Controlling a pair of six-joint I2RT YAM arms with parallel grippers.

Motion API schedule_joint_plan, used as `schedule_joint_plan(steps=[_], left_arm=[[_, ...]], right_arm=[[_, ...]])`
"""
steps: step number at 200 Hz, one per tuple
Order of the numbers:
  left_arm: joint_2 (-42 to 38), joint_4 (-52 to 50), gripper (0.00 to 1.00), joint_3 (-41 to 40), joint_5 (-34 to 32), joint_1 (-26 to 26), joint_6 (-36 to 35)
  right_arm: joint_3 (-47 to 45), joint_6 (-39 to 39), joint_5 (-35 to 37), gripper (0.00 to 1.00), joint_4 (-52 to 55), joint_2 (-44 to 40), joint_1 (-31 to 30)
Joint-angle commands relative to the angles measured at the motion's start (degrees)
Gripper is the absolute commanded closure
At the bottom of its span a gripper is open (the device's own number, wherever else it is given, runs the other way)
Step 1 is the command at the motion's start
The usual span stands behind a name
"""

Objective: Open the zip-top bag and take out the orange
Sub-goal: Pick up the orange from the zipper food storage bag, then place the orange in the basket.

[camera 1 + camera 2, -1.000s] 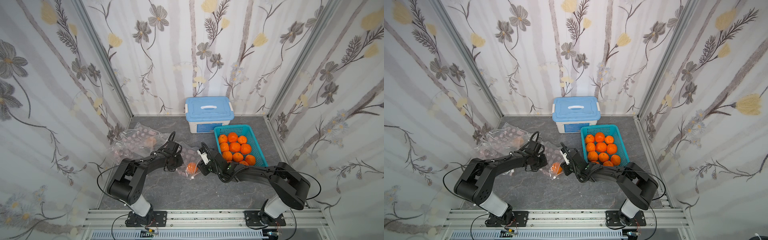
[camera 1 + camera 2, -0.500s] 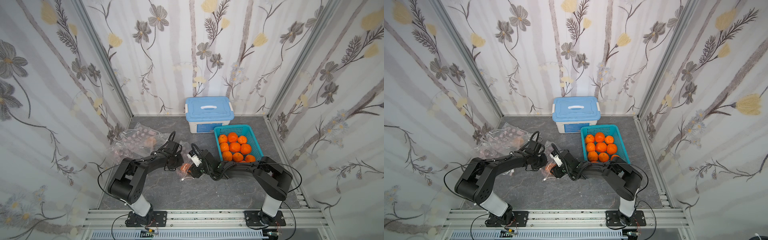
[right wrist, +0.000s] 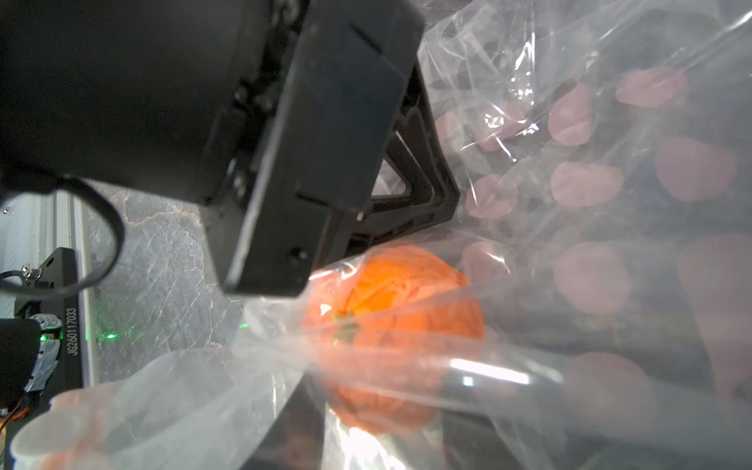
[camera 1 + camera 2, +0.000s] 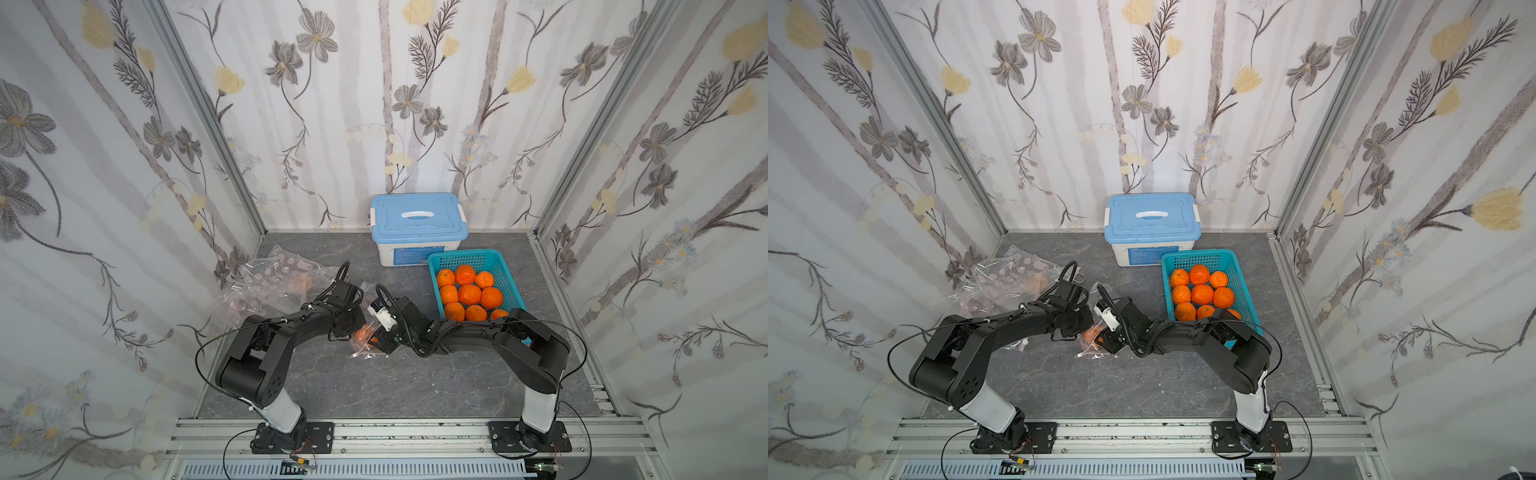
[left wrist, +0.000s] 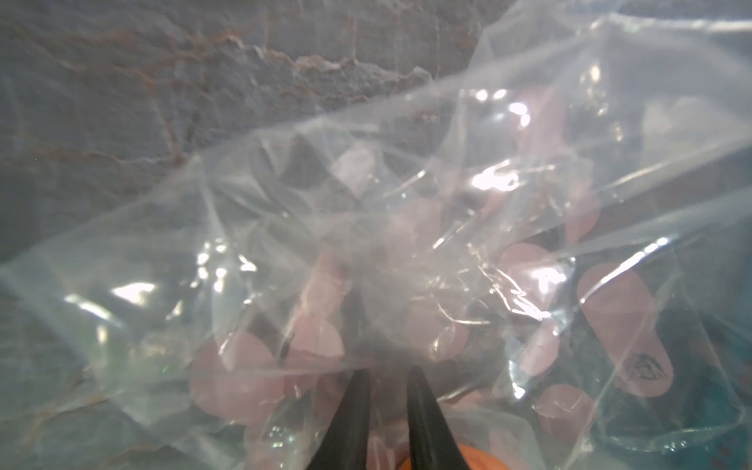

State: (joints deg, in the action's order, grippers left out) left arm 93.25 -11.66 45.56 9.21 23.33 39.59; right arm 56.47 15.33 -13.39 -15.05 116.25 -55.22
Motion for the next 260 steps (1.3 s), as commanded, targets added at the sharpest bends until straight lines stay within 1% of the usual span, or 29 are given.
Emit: schedule_joint_plan(steps=[1, 25, 59, 103, 108, 134, 155, 161, 198, 231, 235, 260], left_arm=[[0.2, -6.5, 0.79, -0.7, 0.6, 0.1, -0.3], [0.3, -6.6, 0.79, -0.7, 0.6, 0.0, -0.3], [0.0, -6.7, 0.79, -0.7, 0.4, -0.1, -0.4], [-0.4, -6.9, 0.79, -0.7, 0.4, -0.5, -0.5], [-0.4, -6.9, 0.79, -0.7, 0.3, -0.5, -0.5], [-0.5, -7.0, 0.79, -0.7, 0.3, -0.7, -0.4], [-0.8, -7.0, 0.79, -0.9, 0.0, -0.9, -0.3], [-1.0, -7.0, 0.79, -0.9, 0.0, -0.9, -0.2], [-1.2, -6.8, 0.79, -1.0, -0.2, -1.1, -0.2], [-1.5, -6.7, 0.79, -1.1, -0.2, -1.2, 0.0], [-1.5, -6.7, 0.79, -1.1, -0.2, -1.2, 0.0], [-1.9, -6.6, 0.79, -1.1, -0.3, -1.2, 0.2]], right_arm=[[-2.7, -1.1, 1.2, 0.66, -2.3, -3.4, 0.2], [-6.0, -2.2, 3.3, 0.68, -0.8, -7.5, 0.8], [-11.3, -2.6, 5.1, 0.68, -0.6, -13.5, 2.1], [-13.3, -3.2, 12.2, 0.68, 4.3, -19.0, 2.7], [-15.2, -3.1, 12.5, 0.68, 4.5, -19.6, 2.7], [-15.9, -2.8, 13.5, 0.68, 6.7, -22.7, 3.6], [-15.0, -1.9, 13.9, 0.70, 11.2, -24.4, 4.9], [-14.7, -1.9, 14.0, 0.70, 12.2, -26.8, 5.1], [-15.1, -1.8, 12.5, 0.71, 15.9, -33.8, 6.8], [-15.0, -0.1, 15.0, 0.72, 21.4, -40.7, 10.4], [-14.9, 0.2, 15.5, 0.72, 22.2, -41.4, 12.5], [-14.4, 3.7, 20.4, 0.72, 28.8, -45.6, 18.1]])
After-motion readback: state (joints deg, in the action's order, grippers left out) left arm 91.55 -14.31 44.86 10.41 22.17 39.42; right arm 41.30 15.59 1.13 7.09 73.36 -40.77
